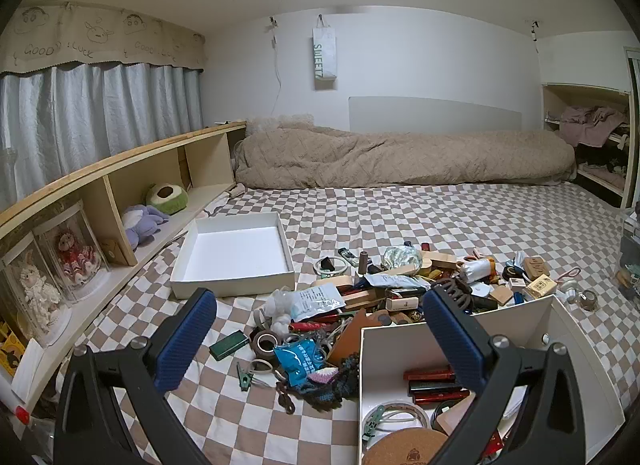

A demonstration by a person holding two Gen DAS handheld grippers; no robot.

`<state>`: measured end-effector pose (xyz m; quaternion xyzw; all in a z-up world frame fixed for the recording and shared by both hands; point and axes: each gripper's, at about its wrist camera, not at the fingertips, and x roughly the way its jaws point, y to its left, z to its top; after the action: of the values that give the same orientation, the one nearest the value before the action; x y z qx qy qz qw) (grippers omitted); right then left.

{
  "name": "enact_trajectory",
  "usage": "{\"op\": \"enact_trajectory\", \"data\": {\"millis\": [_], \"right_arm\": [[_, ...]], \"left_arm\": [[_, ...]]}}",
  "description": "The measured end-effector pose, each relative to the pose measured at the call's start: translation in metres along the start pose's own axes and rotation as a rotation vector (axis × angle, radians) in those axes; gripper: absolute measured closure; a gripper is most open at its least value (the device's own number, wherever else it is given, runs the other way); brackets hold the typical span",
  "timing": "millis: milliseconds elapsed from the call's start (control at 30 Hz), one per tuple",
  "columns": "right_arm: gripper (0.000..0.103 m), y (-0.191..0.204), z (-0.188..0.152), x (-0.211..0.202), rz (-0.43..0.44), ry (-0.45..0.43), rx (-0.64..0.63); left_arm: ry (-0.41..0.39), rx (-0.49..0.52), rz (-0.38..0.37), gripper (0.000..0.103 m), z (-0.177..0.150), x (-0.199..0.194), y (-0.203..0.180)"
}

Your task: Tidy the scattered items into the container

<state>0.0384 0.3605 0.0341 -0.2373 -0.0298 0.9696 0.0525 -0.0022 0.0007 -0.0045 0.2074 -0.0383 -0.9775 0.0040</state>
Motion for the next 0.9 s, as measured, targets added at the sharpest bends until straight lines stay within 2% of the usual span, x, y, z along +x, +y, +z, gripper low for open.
{"op": "enact_trajectory", "data": {"millis": [900], "right_arm": [[0.0, -0.002, -0.0025, 0.0039, -0.006, 0.011, -0.005]], "left_arm": [[0.003, 0.003, -0.003, 0.0, -0.0022, 0.0014, -0.0011]]}}
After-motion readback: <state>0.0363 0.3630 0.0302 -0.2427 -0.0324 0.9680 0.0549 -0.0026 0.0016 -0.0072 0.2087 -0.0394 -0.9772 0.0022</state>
